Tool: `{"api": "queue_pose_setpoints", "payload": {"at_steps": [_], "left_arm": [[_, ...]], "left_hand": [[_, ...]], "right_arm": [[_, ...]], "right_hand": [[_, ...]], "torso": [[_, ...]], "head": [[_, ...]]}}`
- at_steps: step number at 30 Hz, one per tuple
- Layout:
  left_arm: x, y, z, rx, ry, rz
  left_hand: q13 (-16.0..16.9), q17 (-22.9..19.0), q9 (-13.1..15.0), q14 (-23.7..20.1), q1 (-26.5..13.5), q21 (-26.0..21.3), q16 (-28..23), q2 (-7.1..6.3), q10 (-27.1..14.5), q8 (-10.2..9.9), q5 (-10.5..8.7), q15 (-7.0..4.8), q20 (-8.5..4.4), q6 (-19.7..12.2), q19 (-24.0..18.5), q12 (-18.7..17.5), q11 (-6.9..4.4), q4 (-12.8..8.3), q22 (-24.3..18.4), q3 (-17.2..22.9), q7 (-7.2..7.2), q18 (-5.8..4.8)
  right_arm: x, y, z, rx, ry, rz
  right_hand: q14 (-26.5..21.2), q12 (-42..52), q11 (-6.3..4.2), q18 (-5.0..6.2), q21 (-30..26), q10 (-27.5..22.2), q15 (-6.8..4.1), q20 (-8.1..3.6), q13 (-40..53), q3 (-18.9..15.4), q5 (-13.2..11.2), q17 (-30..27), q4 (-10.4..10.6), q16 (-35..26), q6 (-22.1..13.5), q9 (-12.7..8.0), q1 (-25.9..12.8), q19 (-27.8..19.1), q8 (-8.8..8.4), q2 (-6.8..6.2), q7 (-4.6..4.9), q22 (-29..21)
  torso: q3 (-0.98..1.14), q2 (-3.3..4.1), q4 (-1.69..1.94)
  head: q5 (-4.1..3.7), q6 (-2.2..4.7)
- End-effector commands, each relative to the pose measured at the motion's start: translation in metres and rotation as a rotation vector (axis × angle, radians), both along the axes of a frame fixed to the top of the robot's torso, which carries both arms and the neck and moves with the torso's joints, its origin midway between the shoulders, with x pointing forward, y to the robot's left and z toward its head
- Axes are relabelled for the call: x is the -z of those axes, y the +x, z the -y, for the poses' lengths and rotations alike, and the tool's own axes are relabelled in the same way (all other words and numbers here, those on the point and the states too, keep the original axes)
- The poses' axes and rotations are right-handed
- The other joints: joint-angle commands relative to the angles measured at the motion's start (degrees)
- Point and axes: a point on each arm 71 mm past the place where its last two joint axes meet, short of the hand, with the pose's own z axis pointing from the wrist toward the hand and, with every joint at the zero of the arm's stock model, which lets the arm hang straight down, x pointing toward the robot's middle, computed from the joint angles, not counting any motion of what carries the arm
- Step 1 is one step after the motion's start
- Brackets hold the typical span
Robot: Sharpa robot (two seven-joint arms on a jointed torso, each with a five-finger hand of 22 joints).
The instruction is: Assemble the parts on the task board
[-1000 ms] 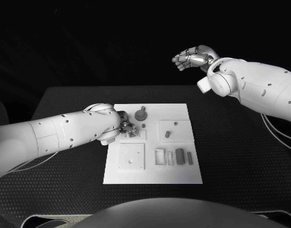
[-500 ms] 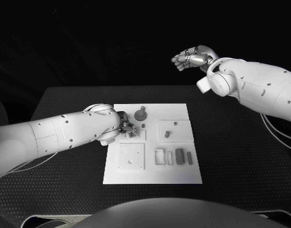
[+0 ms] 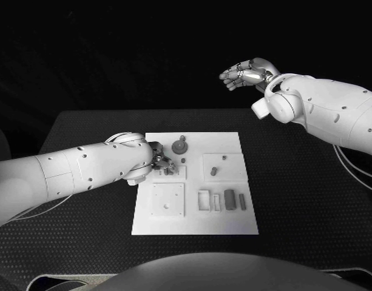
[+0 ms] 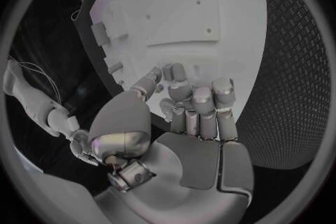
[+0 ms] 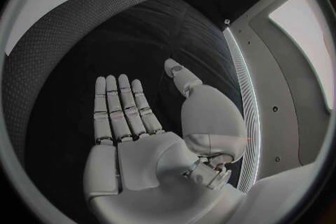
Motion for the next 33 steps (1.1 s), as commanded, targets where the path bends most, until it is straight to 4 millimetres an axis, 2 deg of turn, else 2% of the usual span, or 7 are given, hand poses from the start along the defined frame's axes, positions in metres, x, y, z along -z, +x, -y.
{"api": "queue_pose_setpoints", "payload": {"at_steps": [1,19,24,28,29,32,33], "left_arm": [[-0.001,0.001,-0.001,0.007,0.004,0.020],[-0.002,-0.003,-0.009,0.004,-0.031,0.011],[-0.012,-0.007,-0.014,-0.022,-0.098,-0.026],[-0.033,0.002,-0.019,-0.026,-0.164,-0.059],[-0.038,0.004,-0.020,-0.018,-0.167,-0.058],[-0.051,0.012,-0.023,-0.008,-0.173,-0.036],[-0.056,0.015,-0.024,-0.009,-0.179,-0.030]], "left_hand": [[0.13,0.16,0.19,0.34,-1.10,0.44,-0.04,-0.93,0.16,0.16,-0.37,-0.73,-7.23,-0.11,-0.22,0.09,0.09,0.42,0.47,-1.19,0.08,-0.53],[0.31,0.62,0.84,0.14,-3.39,0.22,-0.18,-3.80,0.18,0.35,-0.33,-1.01,-7.33,-0.33,-0.60,-0.05,-0.17,2.34,0.15,-3.02,-0.15,0.42],[0.33,0.66,1.00,-0.75,-1.70,-0.05,-0.64,-1.54,-0.36,0.38,-0.18,-0.66,-6.87,-0.40,-1.88,-0.28,0.08,1.18,0.28,-3.22,0.13,0.13],[0.23,0.58,0.90,-1.31,-0.81,-0.32,-1.01,-0.69,-0.92,0.04,-0.15,-0.48,-6.74,-1.06,-2.48,-0.60,0.34,0.35,0.28,-3.31,0.28,0.03],[0.05,0.43,0.92,-1.92,-0.18,-0.72,-1.51,0.43,-1.50,-0.03,0.11,-0.24,-6.50,-1.25,-3.15,-1.04,0.55,-0.42,0.20,-3.56,0.51,-0.20],[-1.55,-1.00,0.85,-4.59,1.37,-3.00,-4.80,2.79,-4.57,-0.66,4.92,0.78,-5.49,-2.76,-5.71,-4.27,1.55,-2.85,-0.64,-3.89,1.36,-1.21],[-2.27,-1.64,0.87,-5.44,1.56,-4.23,-6.11,3.45,-5.37,-0.83,4.94,1.24,-5.01,-3.23,-6.79,-5.54,1.82,-3.42,-1.17,-3.98,1.91,-1.70]], "right_arm": [[0.000,0.000,-0.001,-0.013,0.005,-0.001],[0.000,0.000,0.003,-0.006,0.003,0.000],[0.000,0.000,0.006,-0.001,0.002,0.000],[0.000,0.000,0.013,0.015,-0.002,0.001],[0.000,0.000,0.015,0.018,-0.003,0.001],[0.000,0.000,0.017,0.021,-0.004,0.001],[0.000,0.000,0.017,0.021,-0.004,0.000]], "right_hand": [[-0.25,-0.37,0.06,-0.53,-0.29,0.25,0.13,0.09,0.04,0.06,-0.01,-0.07,0.30,-0.21,-0.60,-0.08,0.53,-0.49,0.15,0.01,0.88,0.07],[-0.27,-0.49,0.06,-0.56,-0.38,0.27,0.15,0.09,0.05,0.00,-0.09,-0.11,0.38,-0.26,-0.66,-0.12,0.47,-0.52,0.12,0.00,0.91,0.14],[-0.26,-0.51,0.07,-0.56,-0.39,0.28,0.15,0.09,0.05,0.00,-0.10,-0.11,0.38,-0.26,-0.66,-0.13,0.50,-0.52,0.12,0.02,0.92,0.15],[-0.26,-0.51,0.07,-0.56,-0.39,0.28,0.15,0.09,0.05,0.01,-0.10,-0.11,0.37,-0.26,-0.66,-0.13,0.50,-0.52,0.12,0.02,0.92,0.15],[-0.24,-0.53,0.07,-0.55,-0.40,0.28,0.15,0.08,0.05,0.02,-0.10,-0.11,0.36,-0.26,-0.65,-0.13,0.54,-0.51,0.13,0.05,0.92,0.17],[-0.23,-0.54,0.07,-0.55,-0.41,0.29,0.14,0.07,0.05,0.03,-0.11,-0.11,0.35,-0.26,-0.65,-0.13,0.58,-0.50,0.14,0.05,0.92,0.18],[-0.23,-0.55,0.07,-0.55,-0.41,0.29,0.14,0.07,0.05,0.04,-0.11,-0.11,0.35,-0.26,-0.65,-0.13,0.59,-0.50,0.14,0.05,0.93,0.18]], "torso": [[0.00,-0.01,-0.02],[0.00,-0.07,0.05],[0.03,-0.14,0.15],[-0.02,-0.06,0.13],[-0.01,-0.07,0.16],[0.02,-0.09,0.15],[0.03,-0.06,0.09]], "head": [[-0.01,0.00],[0.03,0.00],[0.06,0.25],[0.26,1.33],[0.33,1.52],[0.52,1.94],[0.64,2.07]]}}
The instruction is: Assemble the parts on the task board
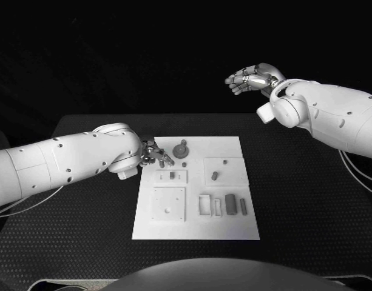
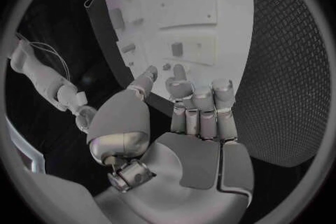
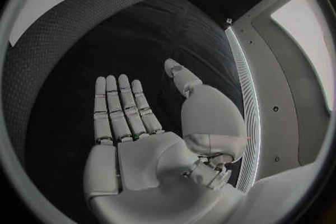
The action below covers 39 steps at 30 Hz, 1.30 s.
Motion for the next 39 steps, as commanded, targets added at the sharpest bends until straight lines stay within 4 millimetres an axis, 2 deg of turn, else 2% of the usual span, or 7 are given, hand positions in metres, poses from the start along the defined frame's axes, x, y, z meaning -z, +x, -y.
{"api": "queue_pose_setpoints", "payload": {"at_steps": [1,10,13,16,30,33,39], "left_arm": [[-0.010,0.005,0.002,0.031,-0.076,-0.042],[-0.024,0.039,-0.013,-0.021,-0.057,0.014],[-0.027,0.049,-0.018,-0.026,-0.022,0.067],[-0.028,0.060,-0.021,-0.043,-0.010,0.100],[-0.018,0.083,-0.032,-0.066,0.062,0.113],[-0.012,0.083,-0.031,-0.063,0.064,0.095],[0.001,0.082,-0.026,-0.077,0.061,0.094]], "left_hand": [[-1.62,-1.41,-0.08,-2.12,0.46,-2.52,-2.94,1.39,-2.18,-0.63,0.99,0.96,-5.96,-1.33,-2.20,-2.96,0.87,-1.46,-1.15,-0.21,0.72,-1.49],[-7.32,-5.92,-0.76,-6.77,0.16,-11.01,-12.87,2.21,-6.64,-2.60,1.37,5.36,-3.38,-5.88,-6.78,-13.76,3.57,-3.11,-5.31,0.25,3.37,-4.54],[-11.13,-8.25,-1.51,-6.50,-0.55,-14.76,-18.64,2.79,-4.96,-2.35,1.45,7.56,-1.26,-4.85,-7.62,-20.88,3.97,-3.10,-7.18,1.02,3.46,-4.65],[-12.97,-9.11,-2.92,-6.63,-0.88,-16.45,-22.06,2.18,-4.86,-3.58,1.13,8.46,-0.39,-6.35,-7.62,-25.57,4.63,-3.39,-7.87,1.25,4.17,-4.37],[-13.60,-8.94,-4.34,-6.51,-1.63,-17.46,-24.17,0.86,-4.37,-4.35,0.53,9.07,0.28,-7.34,-7.71,-28.90,5.08,-3.49,-7.87,0.94,4.62,-4.18],[-13.44,-8.63,-4.78,-6.40,-2.54,-17.77,-24.58,0.15,-4.05,-4.51,-1.56,9.09,0.32,-7.55,-7.68,-29.61,5.06,-3.01,-7.80,0.63,4.61,-4.05],[-13.13,-8.17,-5.31,-6.47,-3.74,-18.19,-25.11,-0.68,-3.94,-4.64,-2.87,9.18,0.41,-7.74,-7.71,-30.51,5.22,-2.06,-7.67,0.53,4.80,-3.98]], "right_arm": [[0.000,0.000,0.000,-0.010,0.004,0.000],[-0.001,-0.002,0.000,-0.011,0.011,-0.004],[0.000,-0.002,-0.001,-0.012,0.011,-0.004],[0.000,-0.002,0.000,-0.012,0.011,-0.004],[0.000,-0.002,-0.002,-0.015,0.012,-0.004],[0.000,-0.002,-0.001,-0.012,0.012,-0.003],[-0.001,-0.002,-0.002,-0.012,0.012,-0.002]], "right_hand": [[-0.23,-0.33,0.07,-0.55,-0.20,0.30,0.14,-0.14,0.05,0.03,-0.11,-0.07,0.35,-0.26,-0.24,-0.08,0.59,-0.30,0.14,0.05,0.94,0.06],[-0.21,-0.36,0.07,-0.55,-0.22,0.32,0.14,-0.13,0.06,0.03,-0.11,-0.07,0.37,-0.26,-0.23,-0.09,0.59,-0.28,0.15,0.06,0.95,0.09],[-0.21,-0.37,0.07,-0.55,-0.22,0.33,0.14,-0.14,0.06,0.04,-0.09,-0.08,0.38,-0.26,-0.22,-0.09,0.60,-0.27,0.16,0.07,0.95,0.10],[-0.20,-0.38,0.07,-0.55,-0.23,0.34,0.14,-0.14,0.06,0.04,-0.07,-0.08,0.39,-0.26,-0.22,-0.10,0.61,-0.27,0.16,0.08,0.95,0.11],[-0.18,-0.44,0.09,-0.56,-0.26,0.37,0.14,-0.14,0.06,0.05,-0.01,-0.09,0.45,-0.26,-0.21,-0.11,0.59,-0.23,0.17,0.12,0.97,0.15],[-0.18,-0.46,0.10,-0.57,-0.27,0.39,0.15,-0.13,0.07,0.03,0.00,-0.09,0.50,-0.27,-0.21,-0.12,0.55,-0.23,0.17,0.11,0.98,0.17],[-0.18,-0.48,0.11,-0.57,-0.29,0.41,0.15,-0.13,0.07,0.03,0.02,-0.10,0.52,-0.28,-0.21,-0.13,0.54,-0.22,0.17,0.09,1.00,0.19]], "torso": [[0.02,0.04,-0.07],[-0.04,0.15,-0.22],[0.00,0.16,-0.22],[-0.01,0.19,-0.27],[-0.01,0.49,-0.57],[0.00,0.59,-0.70],[0.00,0.65,-0.63]], "head": [[0.35,0.68],[0.49,2.01],[0.56,2.05],[0.75,2.26],[0.48,2.55],[0.59,2.69],[0.54,2.64]]}}
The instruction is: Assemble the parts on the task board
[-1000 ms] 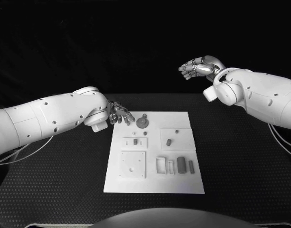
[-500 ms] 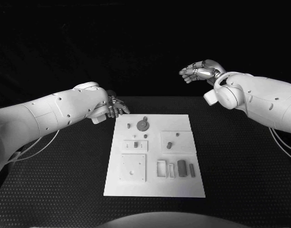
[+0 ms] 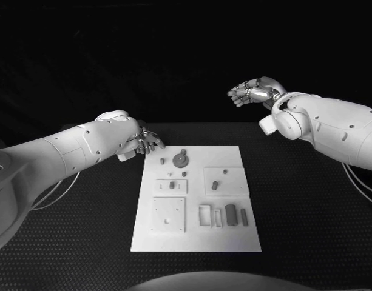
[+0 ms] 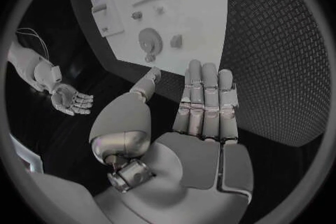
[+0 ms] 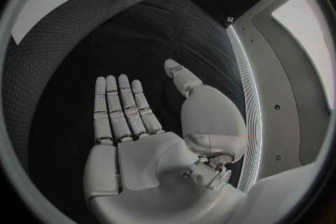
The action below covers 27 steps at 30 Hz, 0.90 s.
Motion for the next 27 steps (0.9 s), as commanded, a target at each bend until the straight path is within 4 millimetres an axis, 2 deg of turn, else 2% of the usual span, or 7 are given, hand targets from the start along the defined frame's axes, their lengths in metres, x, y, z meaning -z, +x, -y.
{"api": "queue_pose_setpoints", "payload": {"at_steps": [1,9,13,16,18,24,27], "left_arm": [[0.008,-0.001,0.003,0.025,-0.007,-0.011],[0.020,-0.004,0.000,0.011,-0.007,-0.030],[0.023,-0.006,0.002,0.011,-0.024,-0.045],[0.025,-0.007,0.006,0.013,-0.053,-0.062],[0.027,-0.009,0.008,-0.001,-0.094,-0.085],[0.030,-0.010,0.008,-0.009,-0.100,-0.090],[0.030,-0.010,0.009,-0.014,-0.100,-0.085]], "left_hand": [[0.12,0.16,-0.14,0.02,-0.46,-0.26,-0.25,-0.32,0.34,-0.29,-0.34,0.21,-2.02,-0.21,-0.43,-0.33,0.26,0.55,0.12,-0.04,0.39,0.09],[0.42,0.53,-0.38,-0.13,-1.22,-0.51,-0.52,-0.47,0.30,-0.22,-0.24,0.29,-1.95,-0.16,-0.58,-0.82,0.31,1.31,0.30,0.06,0.43,0.11],[0.54,0.67,-0.43,-0.11,-1.48,-0.56,-0.52,-0.43,0.36,-0.17,-0.22,0.30,-1.93,-0.11,-0.61,-0.88,0.30,1.55,0.36,0.06,0.42,0.11],[0.63,0.76,-0.45,-0.09,-1.54,-0.57,-0.50,-0.29,0.42,-0.14,-0.20,0.29,-1.93,-0.07,-0.61,-0.89,0.28,1.65,0.41,0.11,0.40,0.12],[0.69,0.82,-0.47,-0.14,-1.56,-0.59,-0.54,-0.12,0.38,-0.10,-0.17,0.30,-1.93,-0.03,-0.64,-0.96,0.28,1.73,0.45,0.17,0.38,0.12],[0.90,1.03,-0.50,-0.32,-1.37,-0.69,-0.65,0.42,0.34,0.10,0.08,0.36,-1.87,0.26,-0.79,-1.12,0.24,1.68,0.60,0.33,0.30,0.10],[1.13,1.27,-0.55,-0.30,-1.20,-0.69,-0.63,1.24,0.45,0.21,0.34,0.38,-1.84,0.37,-0.80,-1.18,0.20,1.64,0.76,0.45,0.26,0.09]], "right_arm": [[-0.001,0.000,-0.002,-0.009,0.005,0.003],[-0.001,-0.001,-0.002,-0.010,0.005,0.003],[-0.001,0.000,-0.003,-0.011,0.005,0.003],[0.000,0.000,-0.005,-0.014,0.006,0.002],[0.000,0.000,-0.006,-0.014,0.006,0.003],[0.000,0.001,-0.007,-0.013,0.005,0.003],[0.000,0.002,-0.007,-0.010,0.004,0.004]], "right_hand": [[-0.18,-0.25,0.11,-0.57,-0.29,0.41,0.16,-0.13,0.07,-0.13,0.02,-0.06,0.37,-0.28,-0.22,-0.08,0.54,-0.22,0.17,0.09,1.01,0.07],[-0.17,-0.29,0.12,-0.57,-0.32,0.43,0.16,-0.14,0.07,-0.12,0.06,-0.07,0.39,-0.29,-0.21,-0.09,0.56,-0.22,0.18,0.08,1.03,0.10],[-0.17,-0.31,0.13,-0.57,-0.33,0.45,0.17,-0.14,0.07,-0.12,0.06,-0.07,0.40,-0.30,-0.21,-0.10,0.56,-0.21,0.18,0.07,1.03,0.11],[-0.17,-0.32,0.13,-0.57,-0.34,0.45,0.17,-0.15,0.07,-0.12,0.08,-0.08,0.41,-0.30,-0.21,-0.10,0.56,-0.21,0.18,0.06,1.04,0.12],[-0.16,-0.35,0.14,-0.57,-0.37,0.48,0.19,-0.15,0.07,-0.09,0.21,-0.09,0.42,-0.31,-0.21,-0.11,0.60,-0.21,0.19,0.06,1.05,0.15],[-0.16,-0.38,0.15,-0.58,-0.39,0.49,0.19,-0.16,0.07,-0.08,0.28,-0.09,0.43,-0.32,-0.22,-0.12,0.62,-0.20,0.19,0.05,1.06,0.17],[-0.17,-0.39,0.15,-0.58,-0.40,0.50,0.19,-0.16,0.07,-0.08,0.30,-0.10,0.43,-0.33,-0.22,-0.13,0.64,-0.20,0.18,0.06,1.06,0.18]], "torso": [[0.02,0.05,0.00],[0.00,0.06,-0.01],[0.16,-0.01,0.01],[0.18,0.00,0.07],[0.08,-0.02,0.11],[-0.02,-0.10,0.06],[0.03,-0.16,0.03]], "head": [[0.02,-0.06],[0.06,-0.21],[-0.04,-0.35],[-0.17,-0.43],[-0.16,-0.50],[-0.16,-0.54],[-0.31,-0.45]]}}
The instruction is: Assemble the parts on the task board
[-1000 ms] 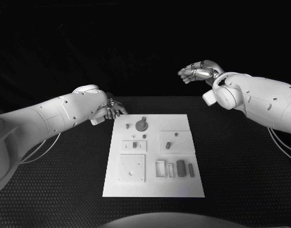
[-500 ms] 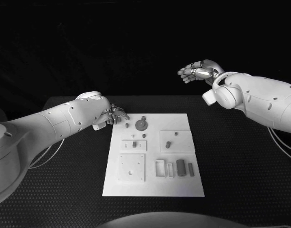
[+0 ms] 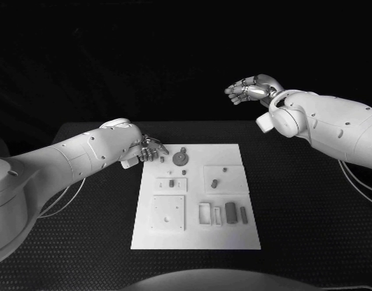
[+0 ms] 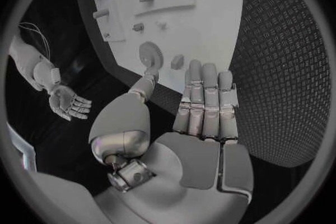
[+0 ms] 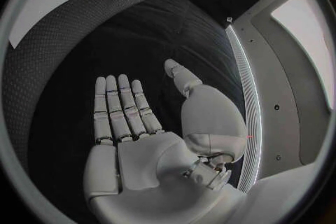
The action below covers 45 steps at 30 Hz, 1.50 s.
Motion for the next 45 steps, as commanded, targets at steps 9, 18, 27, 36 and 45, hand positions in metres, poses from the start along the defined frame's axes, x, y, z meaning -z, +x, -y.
{"api": "queue_pose_setpoints", "payload": {"at_steps": [9,18,27,36,45], "left_arm": [[0.005,-0.004,0.008,0.017,-0.038,-0.029],[0.009,-0.005,0.008,0.014,-0.038,-0.032],[0.009,-0.004,0.005,0.006,-0.034,-0.033],[0.011,-0.005,0.006,0.003,-0.025,-0.046],[0.017,-0.007,0.002,-0.011,-0.021,-0.043]], "left_hand": [[0.66,0.64,-0.22,-0.03,1.36,-0.18,-0.39,1.51,0.43,0.50,0.55,0.15,-1.84,0.47,-0.33,-0.41,-0.03,-0.91,0.51,0.30,0.00,0.01],[0.96,0.92,-0.29,0.01,1.94,-0.23,-0.47,2.28,0.57,0.68,0.56,0.16,-1.82,0.64,-0.28,-0.55,-0.07,-1.43,0.69,0.35,-0.06,-0.02],[1.25,1.19,-0.38,0.04,2.59,-0.33,-0.59,3.28,0.64,0.81,0.56,0.17,-1.81,0.69,-0.23,-0.77,-0.08,-1.94,0.88,0.44,-0.08,-0.06],[1.67,1.58,-0.44,0.21,3.69,-0.43,-0.73,4.96,0.90,1.12,0.72,0.14,-1.82,0.97,-0.07,-1.01,-0.14,-2.46,1.16,0.73,-0.17,-0.11],[2.07,1.93,-0.50,0.39,4.79,-0.50,-0.89,6.27,1.16,1.42,1.86,0.13,-1.83,1.18,0.11,-1.25,-0.20,-3.08,1.45,0.90,-0.25,-0.18]], "right_arm": [[0.001,0.000,-0.010,-0.024,0.008,0.001],[0.001,0.000,-0.014,-0.032,0.010,0.000],[0.001,0.000,-0.011,-0.026,0.009,0.001],[0.001,0.000,-0.012,-0.028,0.009,0.000],[0.001,0.000,-0.012,-0.029,0.010,0.000]], "right_hand": [[-0.19,-0.44,-0.06,-0.59,-0.42,0.31,0.19,-0.16,0.07,0.10,0.35,-0.07,0.27,-0.35,-0.24,-0.10,0.67,-0.22,0.18,0.08,1.07,0.10],[-0.21,-0.48,-0.06,-0.60,-0.45,0.32,0.19,-0.15,0.07,0.09,0.36,-0.09,0.28,-0.37,-0.27,-0.12,0.68,-0.23,0.17,0.10,1.07,0.13],[-0.21,-0.51,-0.06,-0.61,-0.49,0.34,0.18,-0.16,0.08,0.09,0.37,-0.10,0.30,-0.38,-0.28,-0.13,0.68,-0.23,0.17,0.11,1.08,0.16],[-0.21,-0.54,-0.06,-0.62,-0.52,0.36,0.19,-0.16,0.08,0.08,0.38,-0.11,0.31,-0.39,-0.28,-0.14,0.68,-0.23,0.17,0.13,1.08,0.19],[-0.20,-0.58,-0.06,-0.62,-0.54,0.38,0.19,-0.16,0.08,0.07,0.39,-0.12,0.32,-0.40,-0.28,-0.15,0.68,-0.22,0.18,0.14,1.08,0.21]], "torso": [[0.00,-0.01,0.02],[-0.06,0.00,-0.09],[-0.01,0.00,-0.02],[-0.01,0.02,-0.03],[-0.02,0.05,-0.07]], "head": [[-0.23,0.30],[-0.18,0.16],[-0.32,0.13],[-0.39,0.03],[-0.49,-0.02]]}}
